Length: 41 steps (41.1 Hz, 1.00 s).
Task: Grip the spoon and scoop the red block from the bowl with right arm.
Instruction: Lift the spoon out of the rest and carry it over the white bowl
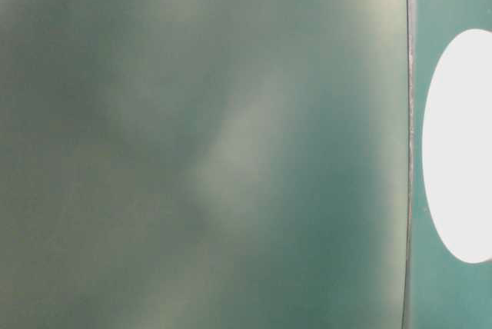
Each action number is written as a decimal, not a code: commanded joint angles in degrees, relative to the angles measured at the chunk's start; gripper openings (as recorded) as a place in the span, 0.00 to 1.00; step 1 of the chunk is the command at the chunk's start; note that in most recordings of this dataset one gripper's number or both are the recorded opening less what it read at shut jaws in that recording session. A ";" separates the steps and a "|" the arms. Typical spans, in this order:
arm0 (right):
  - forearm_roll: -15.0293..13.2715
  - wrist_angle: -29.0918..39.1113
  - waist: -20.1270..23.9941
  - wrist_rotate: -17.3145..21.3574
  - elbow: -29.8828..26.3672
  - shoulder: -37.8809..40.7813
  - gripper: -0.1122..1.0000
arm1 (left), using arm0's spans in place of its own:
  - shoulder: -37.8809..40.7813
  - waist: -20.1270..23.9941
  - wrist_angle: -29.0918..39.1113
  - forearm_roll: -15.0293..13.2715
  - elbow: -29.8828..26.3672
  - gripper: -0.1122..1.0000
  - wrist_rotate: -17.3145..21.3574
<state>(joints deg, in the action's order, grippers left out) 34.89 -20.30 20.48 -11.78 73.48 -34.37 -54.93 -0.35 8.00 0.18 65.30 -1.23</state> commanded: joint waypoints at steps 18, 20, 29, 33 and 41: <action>-2.90 28.30 -21.53 -7.47 -13.80 -5.36 0.32 | 0.44 -0.09 0.62 0.18 -1.32 0.10 0.09; -3.60 30.41 -22.50 -7.47 -15.03 -5.27 0.32 | 0.44 0.00 0.70 0.09 -1.23 0.10 0.18; -5.27 38.23 -25.58 -7.03 -21.18 -3.25 0.32 | 0.35 0.00 1.76 0.09 -1.23 0.10 0.18; -5.27 40.61 -26.54 -6.77 -23.99 -1.58 0.32 | 0.35 0.00 2.11 0.09 -1.23 0.10 0.18; -5.27 43.86 -27.95 -4.13 -29.71 3.25 0.32 | 0.35 0.00 2.29 0.09 -1.23 0.10 0.09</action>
<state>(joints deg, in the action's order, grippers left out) 29.53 22.76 -6.77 -17.14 47.55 -32.87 -54.93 -0.26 10.46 0.18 65.39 -1.14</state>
